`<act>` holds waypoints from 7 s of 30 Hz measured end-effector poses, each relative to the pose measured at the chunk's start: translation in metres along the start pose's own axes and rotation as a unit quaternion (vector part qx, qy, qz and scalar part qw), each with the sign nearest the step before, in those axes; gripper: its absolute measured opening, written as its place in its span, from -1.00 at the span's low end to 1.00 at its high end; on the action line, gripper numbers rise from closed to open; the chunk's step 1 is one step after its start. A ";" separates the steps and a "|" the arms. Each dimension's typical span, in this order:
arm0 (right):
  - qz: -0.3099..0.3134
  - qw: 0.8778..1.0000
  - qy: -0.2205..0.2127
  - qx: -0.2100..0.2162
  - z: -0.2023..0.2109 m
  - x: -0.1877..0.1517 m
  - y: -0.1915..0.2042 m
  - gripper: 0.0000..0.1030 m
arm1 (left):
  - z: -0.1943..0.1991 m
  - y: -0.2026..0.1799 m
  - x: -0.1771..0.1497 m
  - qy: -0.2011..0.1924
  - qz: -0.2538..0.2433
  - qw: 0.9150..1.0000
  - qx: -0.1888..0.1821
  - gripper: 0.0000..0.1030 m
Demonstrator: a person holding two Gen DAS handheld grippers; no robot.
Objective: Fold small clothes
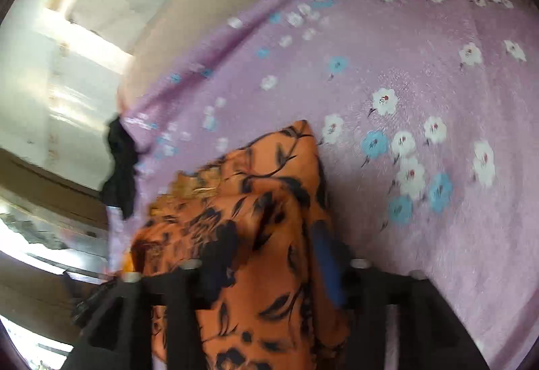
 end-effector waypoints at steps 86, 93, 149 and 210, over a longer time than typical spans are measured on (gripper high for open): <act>0.153 0.985 0.001 -0.082 0.094 -0.067 0.008 0.20 | 0.065 0.027 -0.095 -0.019 -0.004 0.996 -0.091 0.41; 0.151 0.983 0.032 -0.095 0.040 -0.054 -0.009 0.18 | 0.039 -0.004 -0.069 -0.006 -0.067 0.992 -0.102 0.41; 0.191 0.981 0.021 -0.009 0.085 -0.130 0.084 -0.68 | 0.101 -0.007 -0.105 -0.047 -0.147 0.986 -0.060 -0.11; -0.103 0.993 -0.004 0.055 0.137 -0.170 -0.020 0.18 | 0.093 -0.109 -0.148 -0.034 -0.107 0.994 -0.005 0.36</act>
Point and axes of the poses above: each gripper's, at about its wrist camera, not at the fingertips, and z roughly against the way its jaws point, y to its left, x to its top, the point moved 9 cm from there along -z, roughly the way its jaws point, and after that the axes turned 4 degrees about -z, right-handed, at the moved point
